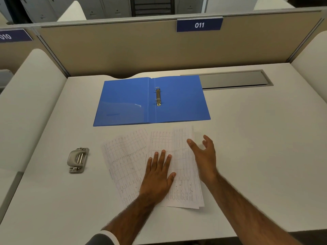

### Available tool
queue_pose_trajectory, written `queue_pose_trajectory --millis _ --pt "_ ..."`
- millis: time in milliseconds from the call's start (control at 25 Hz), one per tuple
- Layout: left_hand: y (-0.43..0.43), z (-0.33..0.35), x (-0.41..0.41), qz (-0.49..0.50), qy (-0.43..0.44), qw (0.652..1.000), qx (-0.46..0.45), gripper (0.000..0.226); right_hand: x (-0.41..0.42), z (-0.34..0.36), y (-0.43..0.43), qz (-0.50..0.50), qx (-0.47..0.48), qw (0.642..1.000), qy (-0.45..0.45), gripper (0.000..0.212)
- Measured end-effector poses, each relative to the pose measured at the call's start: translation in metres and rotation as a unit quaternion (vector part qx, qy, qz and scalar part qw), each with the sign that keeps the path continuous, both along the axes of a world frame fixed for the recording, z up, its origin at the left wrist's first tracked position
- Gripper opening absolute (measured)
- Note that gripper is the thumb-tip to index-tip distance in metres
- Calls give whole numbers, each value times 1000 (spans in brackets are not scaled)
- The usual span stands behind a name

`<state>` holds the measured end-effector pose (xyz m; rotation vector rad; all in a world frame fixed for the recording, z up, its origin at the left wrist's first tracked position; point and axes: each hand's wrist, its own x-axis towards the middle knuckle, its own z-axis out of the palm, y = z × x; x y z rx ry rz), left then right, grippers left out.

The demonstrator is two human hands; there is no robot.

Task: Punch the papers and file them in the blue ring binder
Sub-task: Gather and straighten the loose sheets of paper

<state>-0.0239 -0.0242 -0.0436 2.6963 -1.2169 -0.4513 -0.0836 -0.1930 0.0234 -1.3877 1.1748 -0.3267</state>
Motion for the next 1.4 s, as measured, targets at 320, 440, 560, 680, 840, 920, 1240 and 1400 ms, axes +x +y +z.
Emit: queue_pose_trajectory --millis 320,440,560,680,840,920,1240,1400 --pt "2 40 24 181 93 965 -166 89 -13 22 5 151 -28 988 28 22" --pt "4 96 56 284 346 828 -338 91 -20 54 -14 137 32 985 -96 16" --pt "4 138 72 233 446 779 -374 75 -24 75 -26 140 16 971 -192 18" --pt "-2 167 64 209 385 792 -424 25 -25 87 -29 141 -43 962 -231 19" --pt "0 171 45 190 332 813 -439 23 -29 82 -24 142 -60 964 -215 20" --pt "-4 158 36 204 318 827 -417 21 -28 74 -18 140 -65 973 -169 19" --pt "-10 145 31 243 265 825 -437 28 -25 82 -13 128 -148 968 -158 30" --pt "-17 132 28 238 255 847 -401 27 -26 63 -5 107 -143 978 -104 8"
